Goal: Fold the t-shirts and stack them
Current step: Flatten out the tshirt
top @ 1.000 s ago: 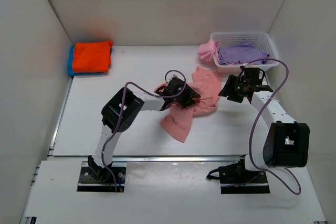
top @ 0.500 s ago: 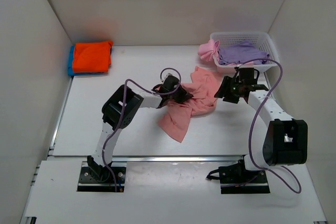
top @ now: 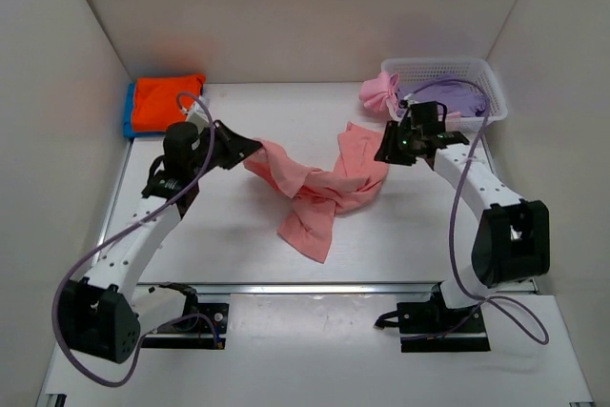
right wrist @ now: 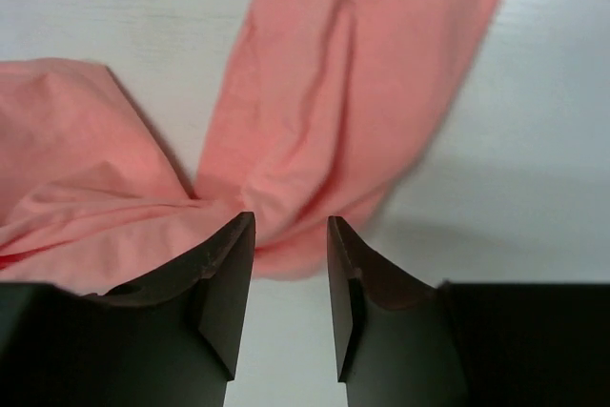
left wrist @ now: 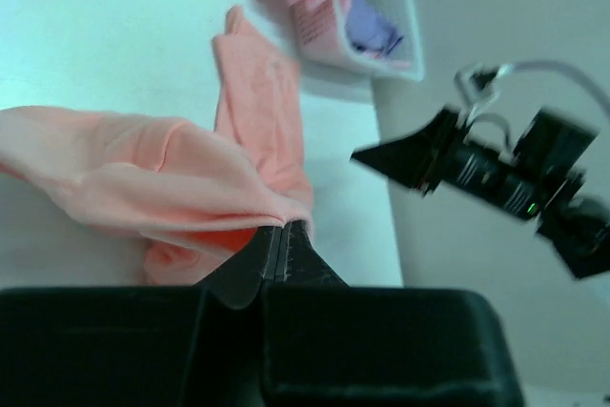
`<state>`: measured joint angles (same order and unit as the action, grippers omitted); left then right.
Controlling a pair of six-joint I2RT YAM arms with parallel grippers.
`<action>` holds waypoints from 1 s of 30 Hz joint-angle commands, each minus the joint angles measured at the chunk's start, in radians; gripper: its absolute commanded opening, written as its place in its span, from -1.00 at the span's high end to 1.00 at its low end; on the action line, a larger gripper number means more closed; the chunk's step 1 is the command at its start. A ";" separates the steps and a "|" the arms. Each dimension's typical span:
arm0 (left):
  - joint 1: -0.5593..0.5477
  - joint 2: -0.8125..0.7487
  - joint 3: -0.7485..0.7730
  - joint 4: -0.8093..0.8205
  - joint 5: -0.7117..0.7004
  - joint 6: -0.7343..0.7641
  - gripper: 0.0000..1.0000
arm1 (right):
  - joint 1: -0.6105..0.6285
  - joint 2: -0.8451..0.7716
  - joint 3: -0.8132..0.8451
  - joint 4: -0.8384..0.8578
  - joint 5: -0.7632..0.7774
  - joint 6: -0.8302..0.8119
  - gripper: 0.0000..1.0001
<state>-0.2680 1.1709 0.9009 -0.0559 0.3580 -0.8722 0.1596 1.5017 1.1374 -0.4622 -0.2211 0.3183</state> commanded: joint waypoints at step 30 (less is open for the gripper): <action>0.055 -0.329 -0.230 -0.460 -0.132 0.211 1.00 | 0.233 0.833 0.924 -0.269 0.275 -0.076 0.28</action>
<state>-0.2173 0.8581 0.6758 -0.5442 0.2081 -0.6544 0.3683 2.2677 1.9785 -0.6769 -0.0048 0.2615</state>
